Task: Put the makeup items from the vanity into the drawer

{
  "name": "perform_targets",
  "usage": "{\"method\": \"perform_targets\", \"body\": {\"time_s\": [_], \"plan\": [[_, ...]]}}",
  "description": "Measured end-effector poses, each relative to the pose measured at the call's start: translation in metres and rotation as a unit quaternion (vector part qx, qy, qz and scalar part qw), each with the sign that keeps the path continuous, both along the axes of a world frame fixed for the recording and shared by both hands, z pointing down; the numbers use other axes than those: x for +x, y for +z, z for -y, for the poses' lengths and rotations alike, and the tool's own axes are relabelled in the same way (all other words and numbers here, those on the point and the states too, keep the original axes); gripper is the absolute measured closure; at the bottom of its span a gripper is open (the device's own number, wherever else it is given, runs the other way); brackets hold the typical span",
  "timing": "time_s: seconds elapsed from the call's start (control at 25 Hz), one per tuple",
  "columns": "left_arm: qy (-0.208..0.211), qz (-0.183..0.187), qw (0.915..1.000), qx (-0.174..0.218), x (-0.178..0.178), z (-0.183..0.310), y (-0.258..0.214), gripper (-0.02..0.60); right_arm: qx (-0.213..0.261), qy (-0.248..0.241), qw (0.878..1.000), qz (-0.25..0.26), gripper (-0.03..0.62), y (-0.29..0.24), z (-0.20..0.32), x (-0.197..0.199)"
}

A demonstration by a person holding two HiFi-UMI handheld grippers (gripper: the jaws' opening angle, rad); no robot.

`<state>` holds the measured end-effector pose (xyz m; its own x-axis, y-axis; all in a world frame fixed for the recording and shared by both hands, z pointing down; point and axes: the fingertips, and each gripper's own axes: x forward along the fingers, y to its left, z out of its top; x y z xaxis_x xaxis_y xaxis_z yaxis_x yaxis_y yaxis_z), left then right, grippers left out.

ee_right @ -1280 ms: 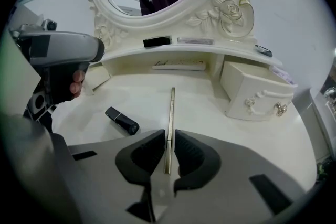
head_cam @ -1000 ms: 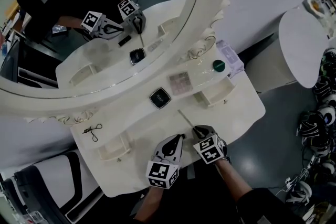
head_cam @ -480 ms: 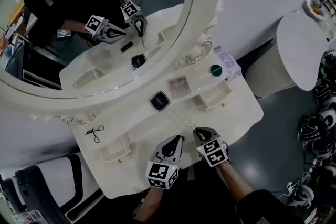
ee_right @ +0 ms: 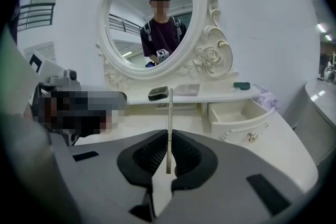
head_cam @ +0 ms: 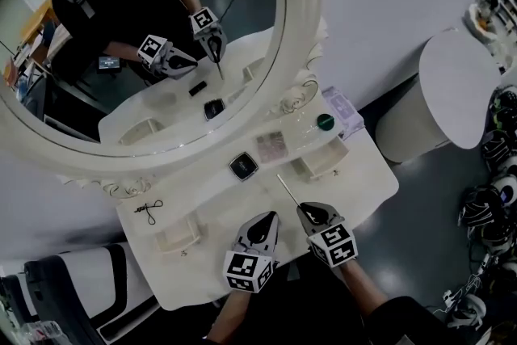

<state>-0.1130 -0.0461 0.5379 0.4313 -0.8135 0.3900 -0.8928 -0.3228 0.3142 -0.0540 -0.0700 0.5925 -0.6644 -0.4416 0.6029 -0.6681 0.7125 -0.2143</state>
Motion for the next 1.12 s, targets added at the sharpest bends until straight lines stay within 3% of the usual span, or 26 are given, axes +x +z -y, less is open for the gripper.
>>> {"method": "perform_targets", "body": {"time_s": [0.24, 0.52, 1.12], "plan": [[-0.004, 0.005, 0.9995, 0.032, 0.008, 0.008, -0.030, 0.566, 0.036, 0.016, 0.997, 0.071, 0.549, -0.049, 0.009, 0.011], [-0.009, 0.009, 0.9974, 0.071, 0.020, 0.012, -0.059, 0.566, 0.094, 0.025, 0.982, 0.161, 0.549, -0.105, 0.010, 0.027], [-0.017, 0.017, 0.9961, 0.085, 0.030, 0.011, -0.067, 0.566, 0.096, 0.028, 0.975, 0.197, 0.549, -0.117, 0.005, 0.041]]}}
